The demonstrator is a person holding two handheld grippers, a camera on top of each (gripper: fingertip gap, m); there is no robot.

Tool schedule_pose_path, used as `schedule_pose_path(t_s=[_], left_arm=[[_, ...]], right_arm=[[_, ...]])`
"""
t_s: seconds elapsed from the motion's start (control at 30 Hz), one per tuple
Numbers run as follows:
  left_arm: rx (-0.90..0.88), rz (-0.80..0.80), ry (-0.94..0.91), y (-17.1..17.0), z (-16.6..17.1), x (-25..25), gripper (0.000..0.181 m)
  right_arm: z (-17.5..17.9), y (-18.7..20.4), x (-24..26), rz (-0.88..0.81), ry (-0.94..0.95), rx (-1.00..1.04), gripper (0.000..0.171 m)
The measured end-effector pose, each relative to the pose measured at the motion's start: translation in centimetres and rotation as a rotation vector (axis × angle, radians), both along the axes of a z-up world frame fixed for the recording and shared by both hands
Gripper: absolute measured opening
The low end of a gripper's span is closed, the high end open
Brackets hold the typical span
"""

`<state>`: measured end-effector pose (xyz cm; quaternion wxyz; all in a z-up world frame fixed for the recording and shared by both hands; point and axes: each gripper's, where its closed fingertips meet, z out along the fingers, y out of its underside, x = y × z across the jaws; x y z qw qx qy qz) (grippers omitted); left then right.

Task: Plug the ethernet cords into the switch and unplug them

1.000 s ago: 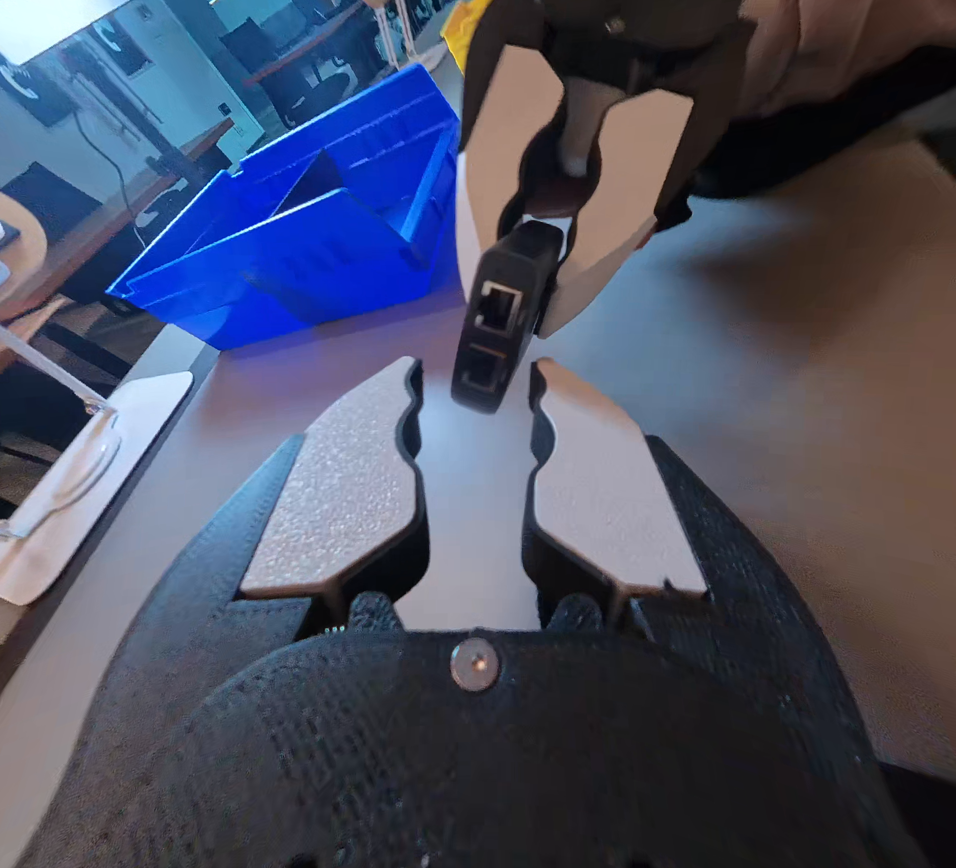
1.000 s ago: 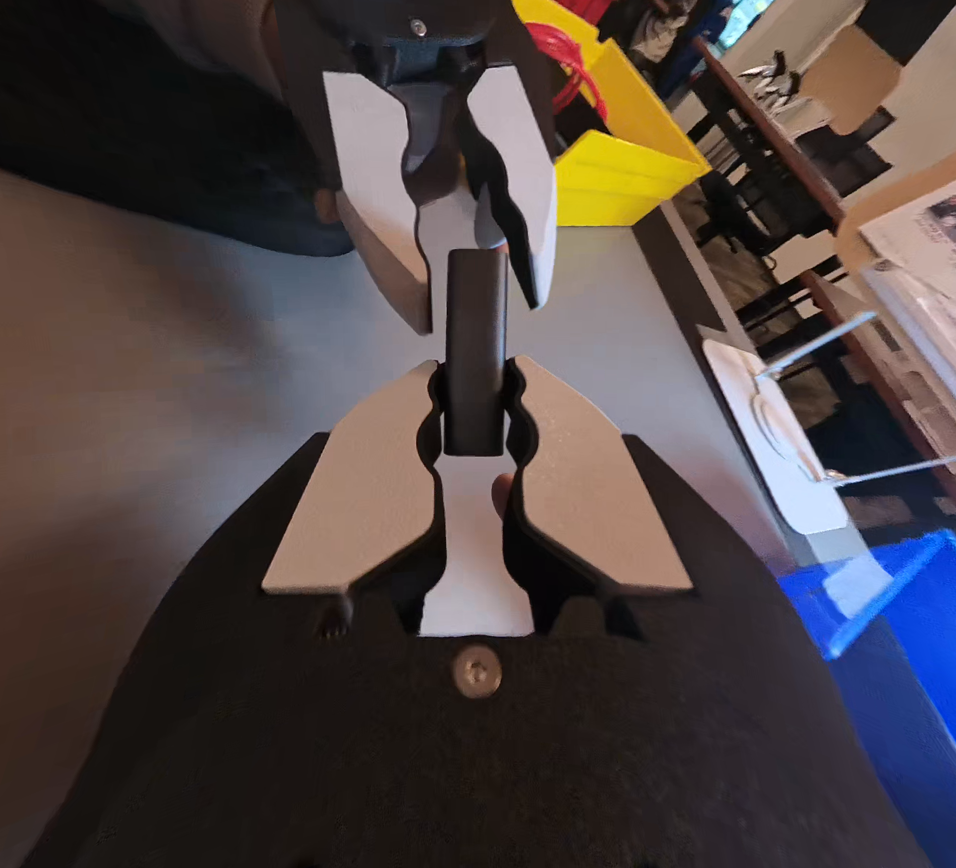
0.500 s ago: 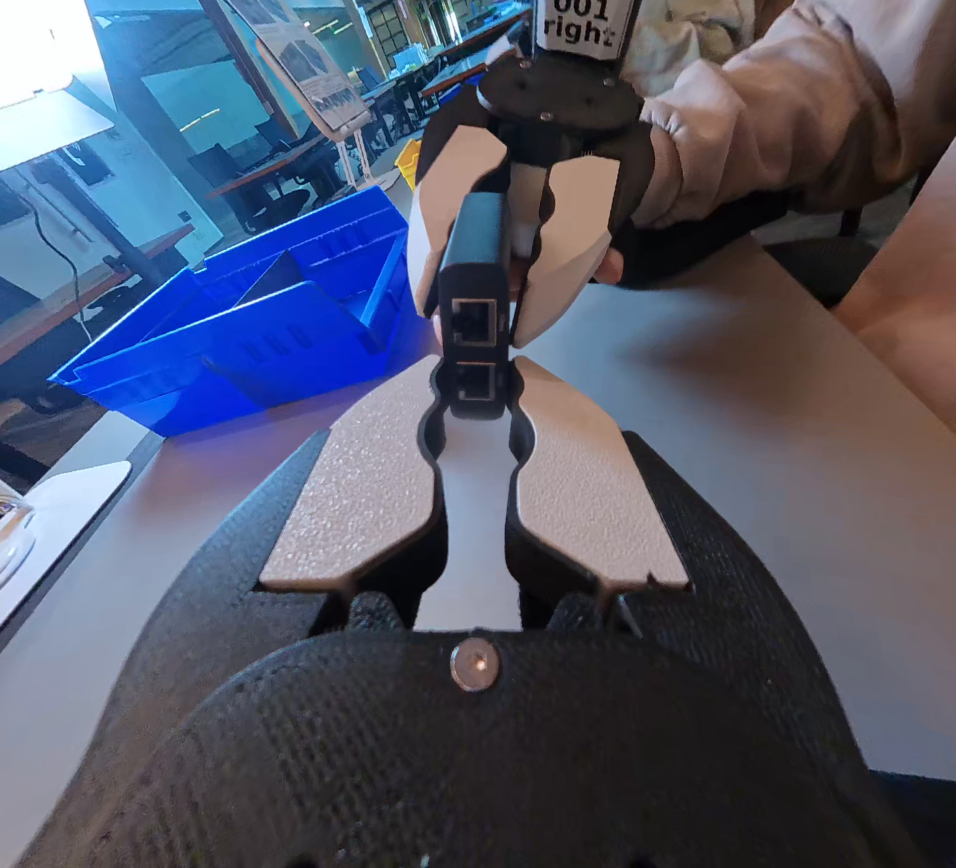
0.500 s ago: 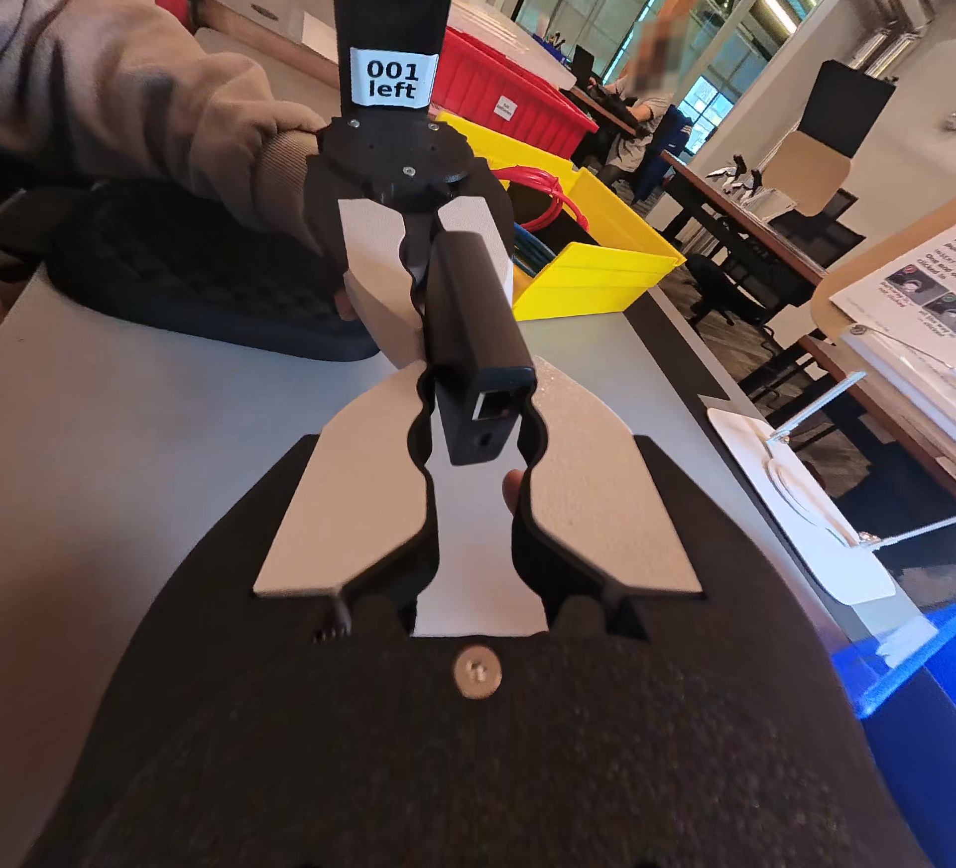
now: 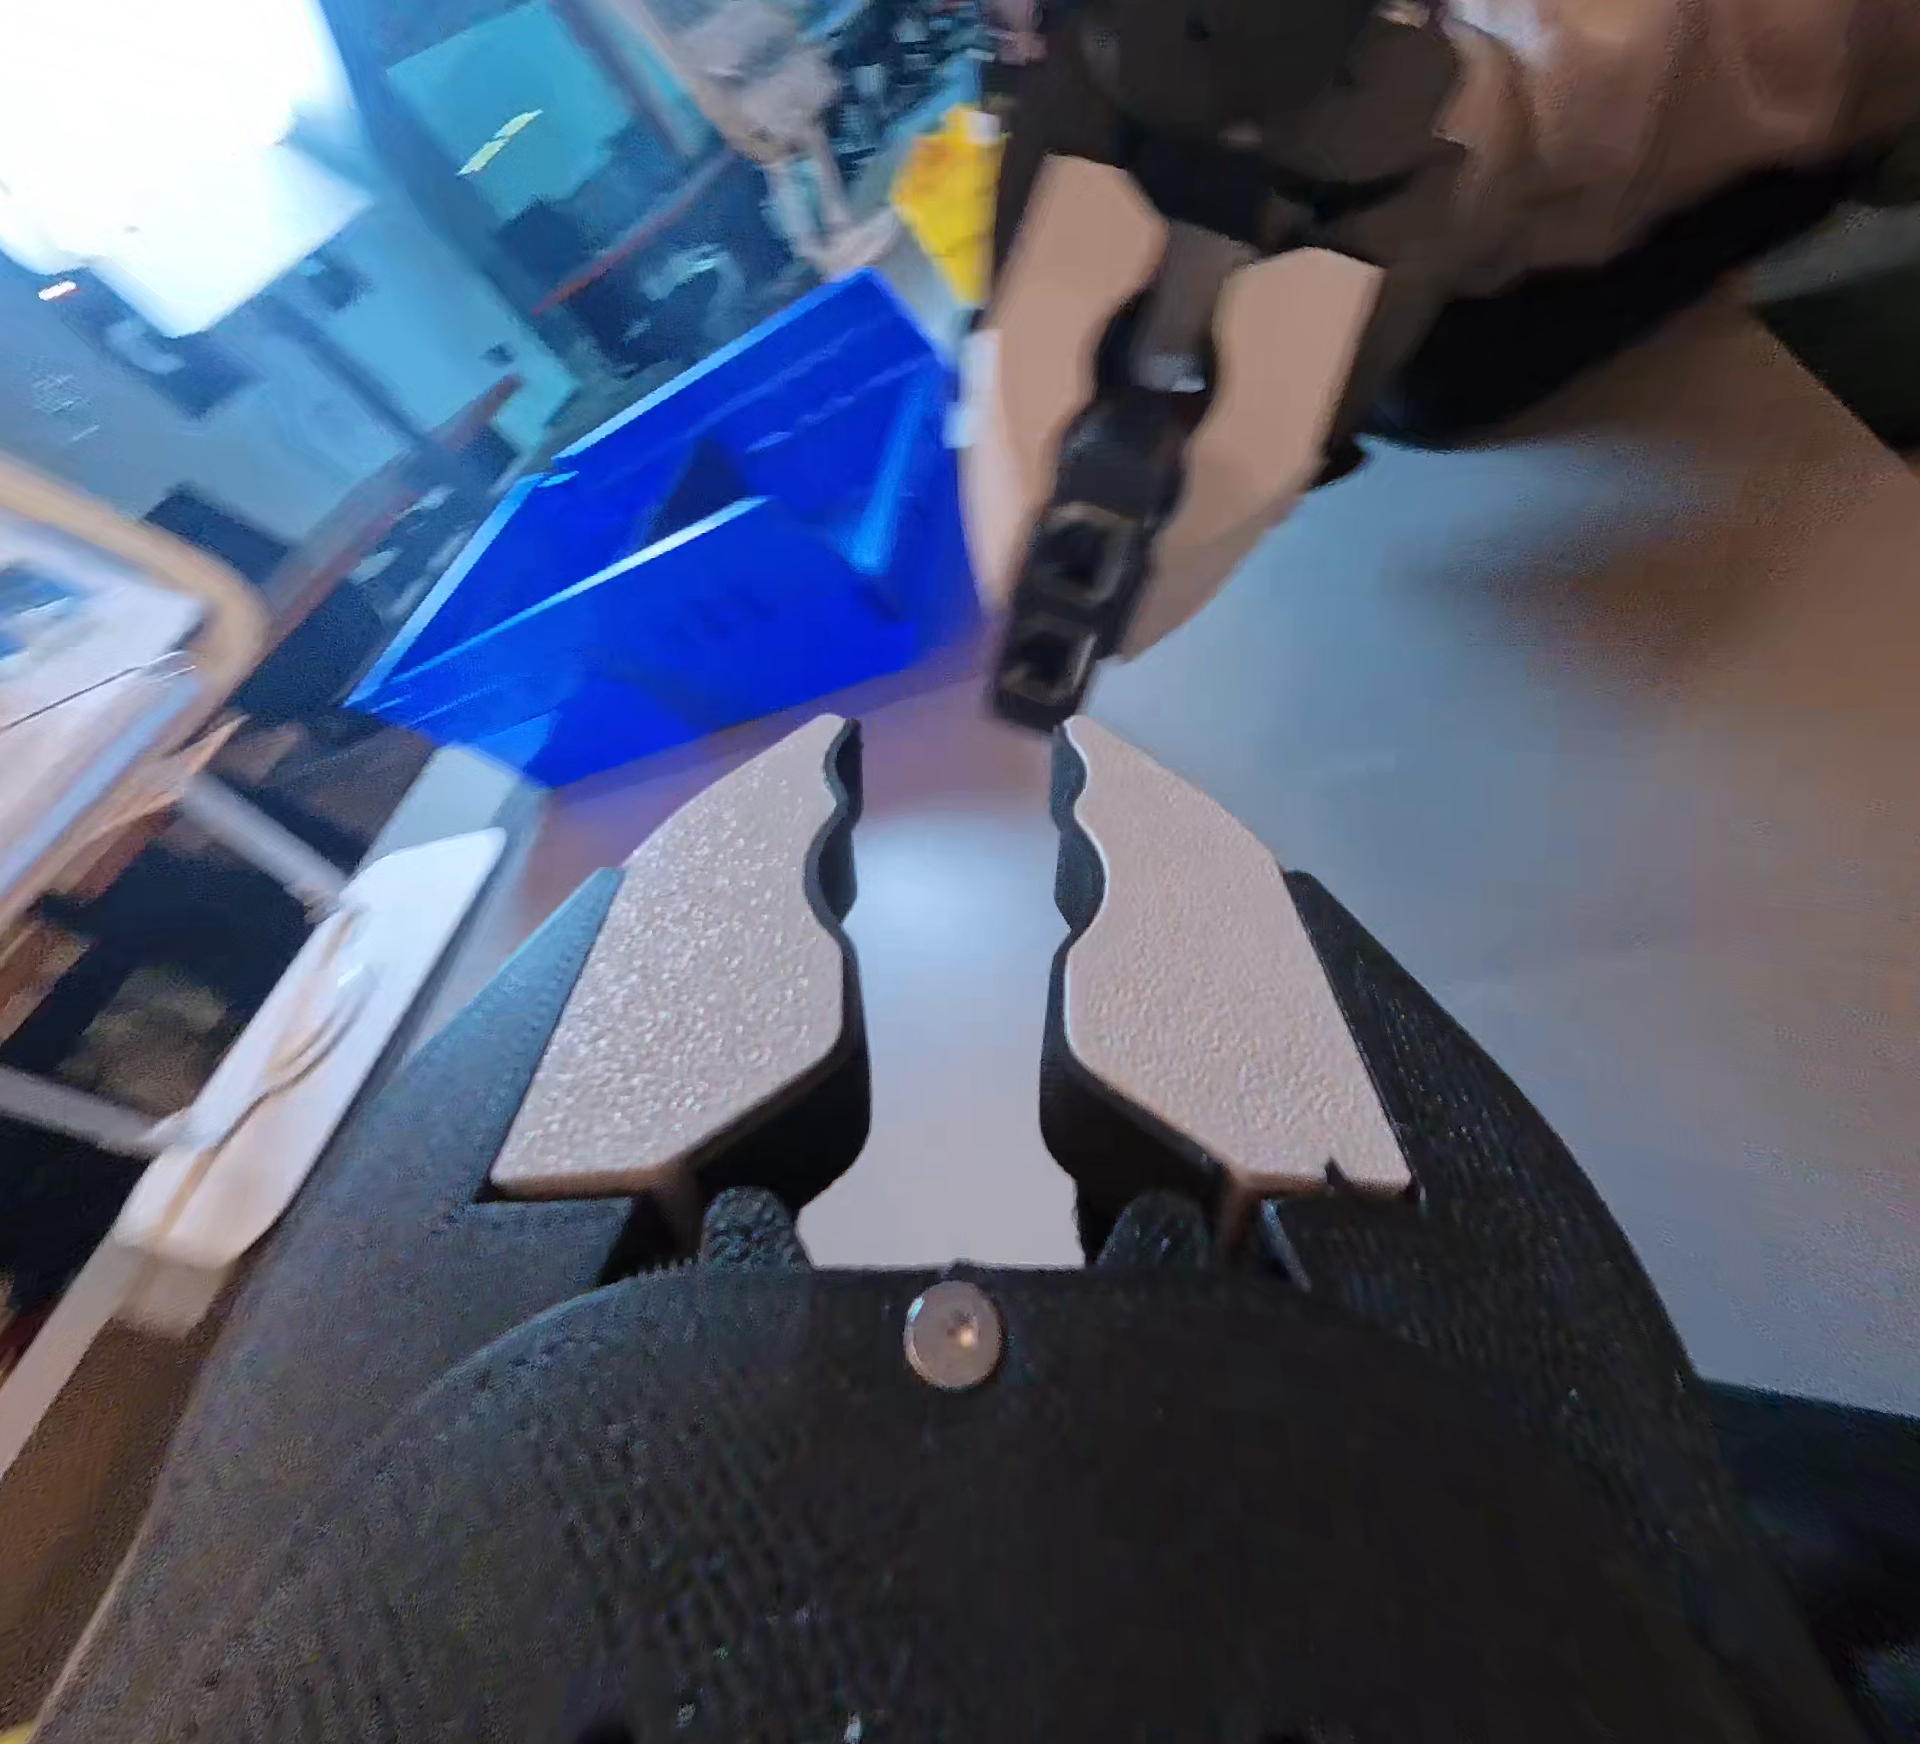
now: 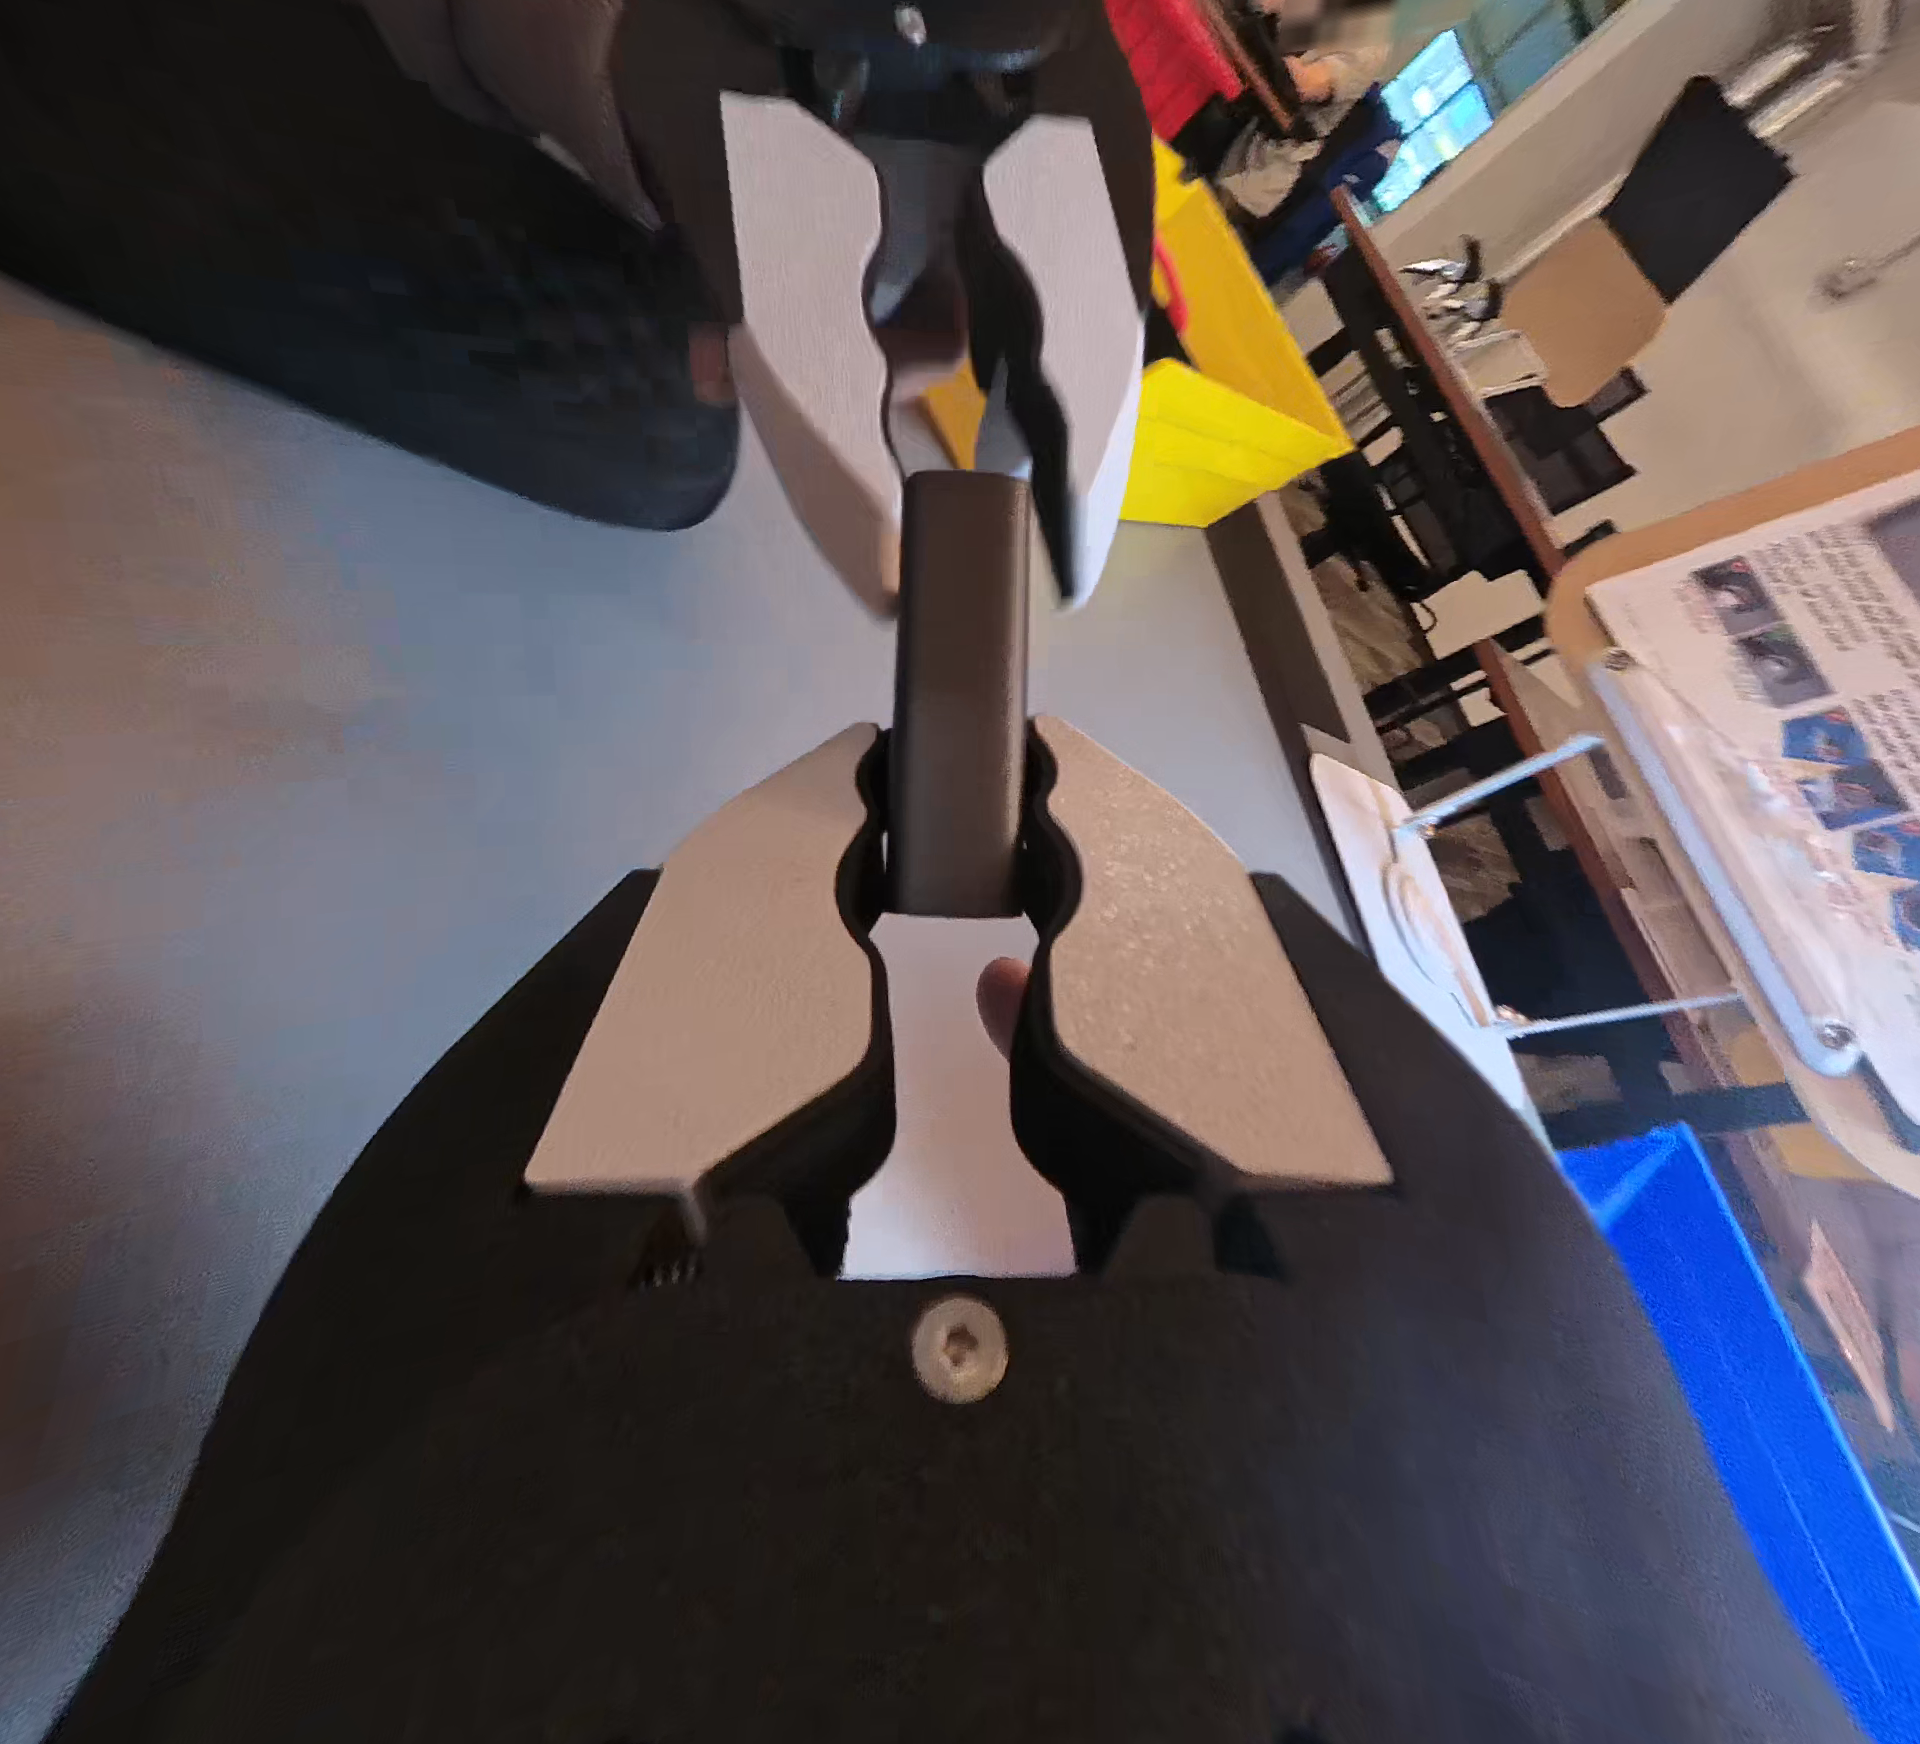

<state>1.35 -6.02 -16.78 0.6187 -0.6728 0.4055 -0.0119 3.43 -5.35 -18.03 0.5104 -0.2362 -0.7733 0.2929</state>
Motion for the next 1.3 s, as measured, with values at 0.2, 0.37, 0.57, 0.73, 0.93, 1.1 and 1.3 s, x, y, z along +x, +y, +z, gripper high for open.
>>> schedule_pose_path(t_s=[0.2,0.37,0.57,0.73,0.93,1.1,1.3], left_arm=[[0.12,0.752,-0.133,-3.0,9.3,-20.6,0.039],[-0.277,1.089,-0.071,-6.8,1.4,-29.8,0.05],[-0.323,1.222,0.303,-8.0,0.3,-31.7,0.008],[0.046,1.195,0.32,-8.3,8.1,-29.4,0.008],[0.169,0.742,0.018,-6.2,11.6,-19.4,0.008],[-0.118,0.138,-0.493,-5.4,10.7,-8.6,0.007],[-0.713,-0.055,-0.765,-2.0,0.2,-3.4,0.008]], right_arm=[[1.1,3.0,0.1,-0.074,0.043,-0.074,0.022],[-0.6,3.0,-1.2,-0.08,0.011,-0.081,0.021],[-1.0,3.5,-1.4,-0.089,0.024,-0.116,0.022],[0.3,4.4,-1.1,-0.112,0.072,-0.159,0.021],[1.9,5.5,-0.9,-0.149,0.141,-0.151,0.022],[3.8,8.5,-0.2,-0.236,0.225,-0.16,0.022],[4.1,12.0,0.7,-0.32,0.244,-0.188,0.022]])
